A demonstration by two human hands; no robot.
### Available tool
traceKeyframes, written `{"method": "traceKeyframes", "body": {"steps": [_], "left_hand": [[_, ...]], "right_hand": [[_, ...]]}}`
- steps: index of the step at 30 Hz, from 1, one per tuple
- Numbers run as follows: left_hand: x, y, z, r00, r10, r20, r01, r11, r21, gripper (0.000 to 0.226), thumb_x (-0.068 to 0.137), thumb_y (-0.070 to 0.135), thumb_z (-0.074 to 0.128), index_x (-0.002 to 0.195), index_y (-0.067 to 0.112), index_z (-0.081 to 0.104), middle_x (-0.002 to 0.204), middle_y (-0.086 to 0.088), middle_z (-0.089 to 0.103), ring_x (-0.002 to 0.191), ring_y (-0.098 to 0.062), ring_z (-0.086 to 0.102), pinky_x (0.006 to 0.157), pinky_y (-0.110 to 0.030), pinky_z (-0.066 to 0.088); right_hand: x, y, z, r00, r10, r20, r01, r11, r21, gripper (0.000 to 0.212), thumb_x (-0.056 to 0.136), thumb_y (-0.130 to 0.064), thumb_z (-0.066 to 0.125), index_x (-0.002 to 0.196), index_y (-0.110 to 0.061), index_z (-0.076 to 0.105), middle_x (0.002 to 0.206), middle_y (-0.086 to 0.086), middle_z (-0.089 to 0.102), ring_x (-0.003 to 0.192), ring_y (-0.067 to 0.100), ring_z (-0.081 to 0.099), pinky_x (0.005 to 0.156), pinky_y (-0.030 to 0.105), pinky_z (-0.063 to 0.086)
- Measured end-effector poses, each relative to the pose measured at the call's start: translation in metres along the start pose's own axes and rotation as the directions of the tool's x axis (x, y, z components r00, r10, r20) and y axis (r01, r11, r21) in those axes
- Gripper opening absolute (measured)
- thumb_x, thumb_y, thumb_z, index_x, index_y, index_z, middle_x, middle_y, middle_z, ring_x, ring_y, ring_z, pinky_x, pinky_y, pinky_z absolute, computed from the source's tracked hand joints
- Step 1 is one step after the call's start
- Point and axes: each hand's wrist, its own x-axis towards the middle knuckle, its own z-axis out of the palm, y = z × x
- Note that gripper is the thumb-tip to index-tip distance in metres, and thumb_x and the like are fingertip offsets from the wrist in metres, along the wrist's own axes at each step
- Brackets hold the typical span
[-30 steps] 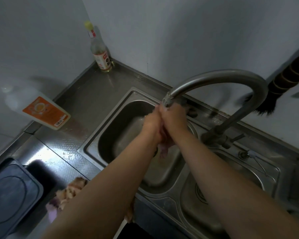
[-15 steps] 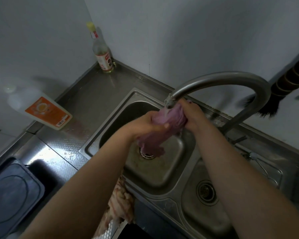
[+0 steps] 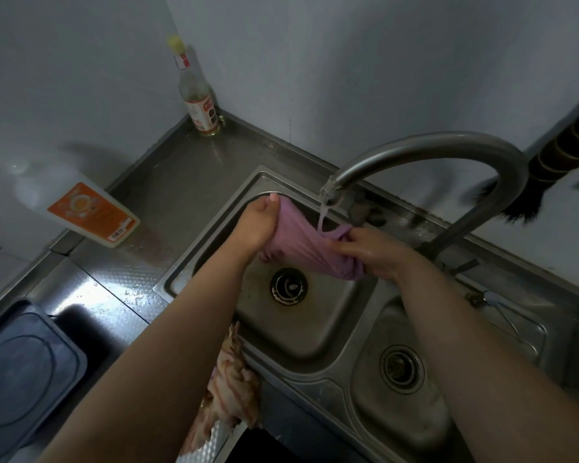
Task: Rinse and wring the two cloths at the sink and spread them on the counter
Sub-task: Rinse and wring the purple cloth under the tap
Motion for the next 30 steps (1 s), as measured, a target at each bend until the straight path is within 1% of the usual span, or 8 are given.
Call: {"method": "traceKeyframes", "body": {"steps": [6, 9, 13, 18, 21, 24, 27, 30], "left_hand": [[0.017, 0.009, 0.03, 0.944, -0.29, -0.156, 0.251, 0.94, -0.229, 0.041, 0.102, 0.036, 0.037, 0.124, 0.004, 0.052, 0.093, -0.005, 0.06, 0.08, -0.013, 0.058, 0.065, -0.026, 0.045], [0.012, 0.018, 0.058, 0.907, -0.419, -0.034, 0.375, 0.844, -0.383, 0.021, 0.094, 0.031, 0.056, 0.095, 0.011, 0.057, 0.081, -0.002, 0.06, 0.083, -0.017, 0.065, 0.06, -0.024, 0.048], [-0.02, 0.031, 0.079, 0.875, -0.434, 0.215, 0.463, 0.619, -0.635, 0.039, 0.097, 0.039, 0.052, 0.07, 0.012, 0.058, 0.048, -0.004, 0.057, 0.04, -0.016, 0.056, 0.04, -0.02, 0.045], [-0.014, 0.027, 0.061, 0.874, -0.436, 0.215, 0.445, 0.539, -0.715, 0.034, 0.097, 0.038, 0.05, 0.076, 0.015, 0.064, 0.062, -0.002, 0.063, 0.062, -0.016, 0.061, 0.067, -0.028, 0.052], [-0.025, 0.027, 0.066, 0.828, -0.344, 0.444, 0.552, 0.639, -0.535, 0.042, 0.091, 0.056, 0.052, 0.089, 0.015, 0.065, 0.07, -0.008, 0.065, 0.081, -0.017, 0.062, 0.089, -0.038, 0.046], [-0.028, 0.027, 0.057, 0.824, -0.312, 0.473, 0.524, 0.737, -0.427, 0.047, 0.084, 0.054, 0.06, 0.099, 0.01, 0.064, 0.079, -0.009, 0.066, 0.094, -0.021, 0.064, 0.089, -0.036, 0.05], [-0.018, 0.007, 0.029, 0.798, -0.315, 0.513, 0.562, 0.698, -0.445, 0.062, 0.087, 0.059, 0.053, 0.119, 0.008, 0.064, 0.111, -0.017, 0.069, 0.114, -0.031, 0.061, 0.102, -0.042, 0.045], [-0.012, -0.017, -0.001, 0.818, -0.233, 0.526, 0.481, 0.779, -0.403, 0.063, 0.078, 0.045, 0.069, 0.13, 0.011, 0.058, 0.128, -0.017, 0.062, 0.118, -0.034, 0.059, 0.102, -0.047, 0.044]], "right_hand": [[-0.001, -0.031, 0.037, 0.955, -0.028, -0.296, 0.14, 0.92, 0.365, 0.023, 0.094, -0.034, 0.054, 0.095, -0.013, 0.065, 0.095, 0.01, 0.068, 0.095, 0.027, 0.065, 0.084, 0.04, 0.054], [0.011, -0.045, 0.063, 0.842, -0.159, -0.515, 0.234, 0.969, 0.083, 0.024, 0.094, -0.037, 0.057, 0.085, -0.015, 0.064, 0.077, 0.0, 0.065, 0.074, 0.013, 0.065, 0.065, 0.025, 0.05], [0.025, -0.053, 0.044, 0.705, -0.335, -0.625, 0.216, 0.941, -0.26, 0.02, 0.092, -0.027, 0.06, 0.083, -0.009, 0.064, 0.078, 0.003, 0.066, 0.077, 0.019, 0.067, 0.069, 0.028, 0.052], [0.004, -0.044, 0.068, 0.754, -0.395, -0.524, 0.228, 0.906, -0.355, 0.031, 0.098, -0.03, 0.051, 0.068, -0.021, 0.052, 0.066, 0.002, 0.057, 0.061, 0.01, 0.059, 0.065, 0.032, 0.054], [0.013, -0.042, 0.038, 0.728, -0.353, -0.588, 0.158, 0.92, -0.358, 0.028, 0.096, -0.023, 0.049, 0.069, -0.018, 0.048, 0.072, 0.005, 0.059, 0.075, 0.027, 0.061, 0.072, 0.042, 0.051], [0.021, -0.041, 0.015, 0.752, -0.264, -0.604, 0.047, 0.936, -0.35, 0.028, 0.099, -0.025, 0.041, 0.077, -0.011, 0.05, 0.08, 0.006, 0.055, 0.085, 0.025, 0.054, 0.07, 0.029, 0.035], [0.028, -0.035, 0.001, 0.808, 0.011, -0.588, 0.007, 1.0, 0.029, 0.04, 0.095, -0.032, 0.05, 0.117, 0.001, 0.059, 0.106, 0.013, 0.061, 0.098, 0.027, 0.058, 0.081, 0.03, 0.044], [0.024, -0.03, -0.015, 0.876, 0.118, -0.467, 0.051, 0.941, 0.334, 0.039, 0.089, -0.031, 0.064, 0.116, -0.003, 0.062, 0.114, 0.018, 0.066, 0.099, 0.027, 0.065, 0.087, 0.036, 0.053]]}}
